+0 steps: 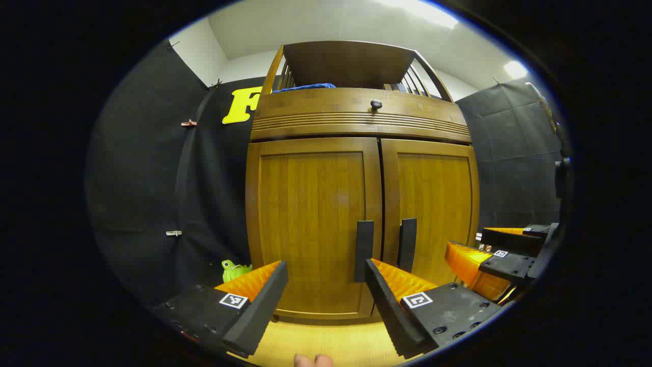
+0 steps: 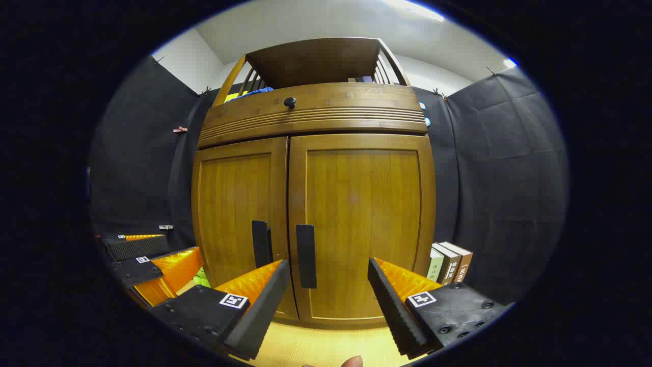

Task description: Open the right door of the double-door shoe cabinet with the right hand, and open the left door with the left hand.

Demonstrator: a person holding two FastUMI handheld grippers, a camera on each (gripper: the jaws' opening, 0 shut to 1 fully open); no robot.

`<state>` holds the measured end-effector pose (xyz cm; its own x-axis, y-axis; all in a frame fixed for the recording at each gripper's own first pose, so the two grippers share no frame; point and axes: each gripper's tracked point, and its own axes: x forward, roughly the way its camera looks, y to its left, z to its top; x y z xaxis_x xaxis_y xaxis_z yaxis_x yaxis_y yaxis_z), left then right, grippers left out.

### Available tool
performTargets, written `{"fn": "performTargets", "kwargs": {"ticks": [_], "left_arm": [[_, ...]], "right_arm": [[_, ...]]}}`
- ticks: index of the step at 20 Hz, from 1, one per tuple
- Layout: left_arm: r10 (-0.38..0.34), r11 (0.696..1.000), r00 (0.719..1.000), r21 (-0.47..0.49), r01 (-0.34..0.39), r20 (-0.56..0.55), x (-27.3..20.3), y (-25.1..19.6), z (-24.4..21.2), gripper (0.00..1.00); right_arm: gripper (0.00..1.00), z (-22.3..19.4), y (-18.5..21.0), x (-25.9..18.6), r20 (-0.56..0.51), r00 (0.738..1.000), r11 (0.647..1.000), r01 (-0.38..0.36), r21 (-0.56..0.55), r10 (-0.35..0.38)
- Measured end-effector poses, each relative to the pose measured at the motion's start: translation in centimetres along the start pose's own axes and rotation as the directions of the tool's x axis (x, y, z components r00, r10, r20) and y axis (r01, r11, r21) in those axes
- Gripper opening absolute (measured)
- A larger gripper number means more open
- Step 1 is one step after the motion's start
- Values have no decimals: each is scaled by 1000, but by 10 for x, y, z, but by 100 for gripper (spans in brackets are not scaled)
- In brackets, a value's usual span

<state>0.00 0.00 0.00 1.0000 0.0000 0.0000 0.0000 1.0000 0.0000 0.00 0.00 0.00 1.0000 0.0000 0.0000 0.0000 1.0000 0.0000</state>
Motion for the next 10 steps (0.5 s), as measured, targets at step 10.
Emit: {"fn": "performTargets", "kwargs": {"ticks": [10], "left_arm": [[3,1000,1000,-4,-3,-2,2,0,-1,94]], "right_arm": [[98,5,4,-1,9,1000,1000,-6,4,6]]}}
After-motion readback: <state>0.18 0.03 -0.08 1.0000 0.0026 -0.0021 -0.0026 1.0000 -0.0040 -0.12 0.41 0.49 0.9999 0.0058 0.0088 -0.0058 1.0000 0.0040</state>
